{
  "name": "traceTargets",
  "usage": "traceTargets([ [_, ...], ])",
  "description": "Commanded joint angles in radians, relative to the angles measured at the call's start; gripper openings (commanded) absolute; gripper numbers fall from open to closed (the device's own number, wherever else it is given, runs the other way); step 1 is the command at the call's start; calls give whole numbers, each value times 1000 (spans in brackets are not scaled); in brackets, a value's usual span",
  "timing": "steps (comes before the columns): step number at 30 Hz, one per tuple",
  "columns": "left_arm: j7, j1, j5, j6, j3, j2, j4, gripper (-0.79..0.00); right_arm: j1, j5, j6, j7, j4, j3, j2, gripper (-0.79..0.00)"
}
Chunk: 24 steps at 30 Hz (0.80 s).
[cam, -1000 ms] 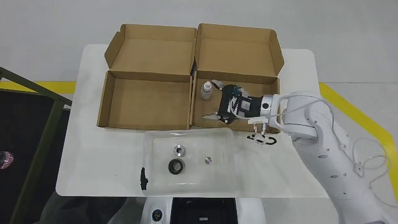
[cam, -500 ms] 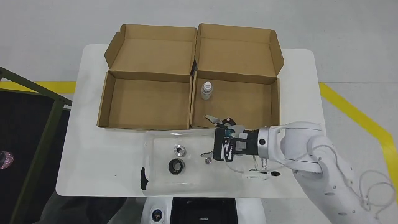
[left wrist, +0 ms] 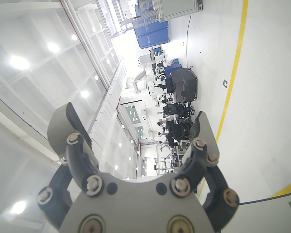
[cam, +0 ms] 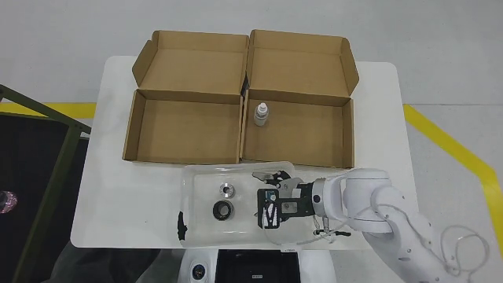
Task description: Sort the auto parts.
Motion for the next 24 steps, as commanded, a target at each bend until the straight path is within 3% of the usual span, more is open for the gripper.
traceTargets([
  [1, 0, 0, 0, 0, 0, 0, 0, 0, 6, -10, 5, 16, 5, -15, 0, -215],
  [24, 0, 0, 0, 0, 0, 0, 0, 0, 92, -85, 75, 166, 99, -202, -13, -228],
])
